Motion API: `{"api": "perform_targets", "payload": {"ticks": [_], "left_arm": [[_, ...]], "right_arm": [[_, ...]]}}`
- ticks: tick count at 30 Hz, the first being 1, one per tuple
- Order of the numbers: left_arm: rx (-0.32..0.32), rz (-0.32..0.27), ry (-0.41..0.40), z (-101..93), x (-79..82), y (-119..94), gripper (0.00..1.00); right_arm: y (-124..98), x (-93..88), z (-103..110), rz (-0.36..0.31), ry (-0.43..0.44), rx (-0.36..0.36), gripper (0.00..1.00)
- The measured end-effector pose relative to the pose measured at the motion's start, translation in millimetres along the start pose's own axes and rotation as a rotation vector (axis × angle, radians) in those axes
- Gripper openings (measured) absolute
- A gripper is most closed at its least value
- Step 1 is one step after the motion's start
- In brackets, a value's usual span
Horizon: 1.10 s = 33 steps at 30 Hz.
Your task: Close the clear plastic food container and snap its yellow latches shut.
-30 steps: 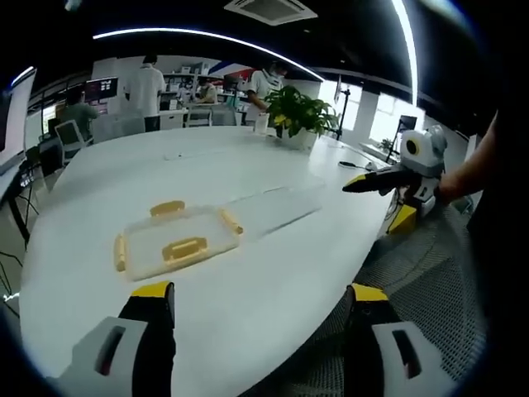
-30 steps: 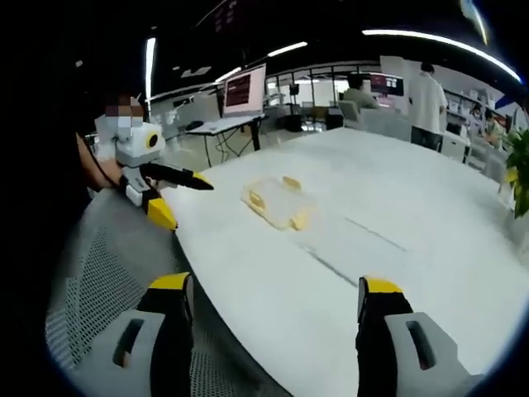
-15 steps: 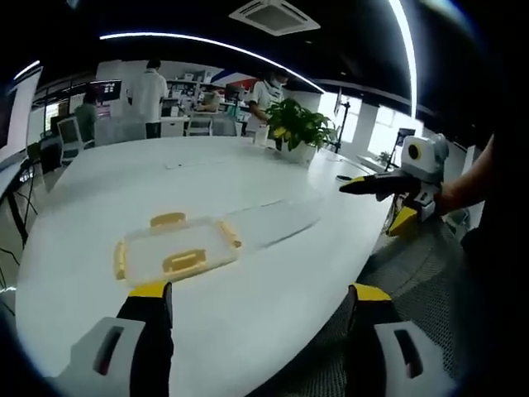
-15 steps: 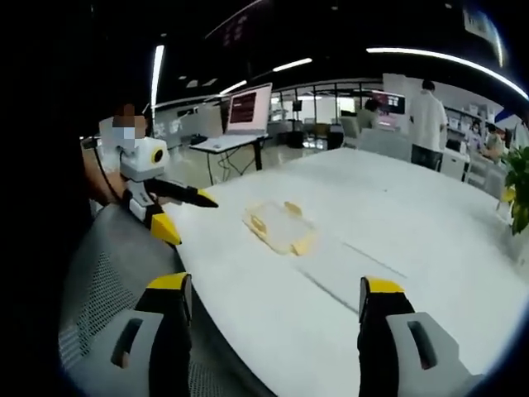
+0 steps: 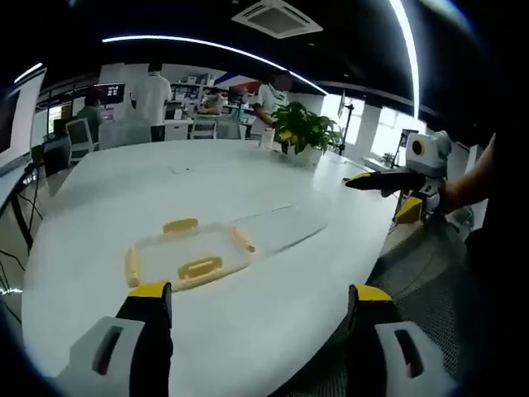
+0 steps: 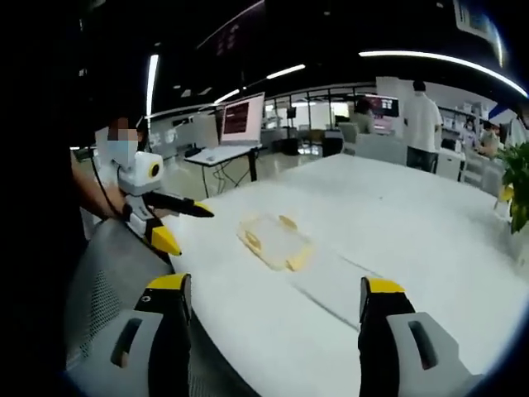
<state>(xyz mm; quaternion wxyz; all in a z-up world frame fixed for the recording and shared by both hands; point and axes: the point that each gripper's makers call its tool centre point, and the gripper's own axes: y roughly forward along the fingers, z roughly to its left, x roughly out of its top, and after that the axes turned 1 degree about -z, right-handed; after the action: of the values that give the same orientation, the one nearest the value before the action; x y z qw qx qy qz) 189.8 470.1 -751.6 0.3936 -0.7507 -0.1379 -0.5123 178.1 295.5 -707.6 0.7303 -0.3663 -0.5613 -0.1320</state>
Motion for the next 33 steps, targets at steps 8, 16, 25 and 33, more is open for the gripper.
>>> {"api": "perform_targets", "payload": {"ticks": [8,16,25,33], "left_arm": [[-0.035,0.031,-0.002,-3.2,1.0,-3.1,0.89],[-0.059,0.022,-0.015,-6.6,8.7,-2.6,0.94],[-0.068,0.055,-0.019,-4.4,-1.3,-6.3,0.98],[-0.062,0.071,-0.079,5.8,-2.3,-11.3,0.98]], "right_arm": [[5.5,9.6,6.2,-0.021,0.026,0.01,0.83],[14.4,2.5,9.1,0.041,0.011,-0.007,0.8],[23.9,7.8,20.4,0.047,-0.019,0.029,0.82],[30.5,13.9,27.1,0.031,-0.027,0.069,0.89]]}}
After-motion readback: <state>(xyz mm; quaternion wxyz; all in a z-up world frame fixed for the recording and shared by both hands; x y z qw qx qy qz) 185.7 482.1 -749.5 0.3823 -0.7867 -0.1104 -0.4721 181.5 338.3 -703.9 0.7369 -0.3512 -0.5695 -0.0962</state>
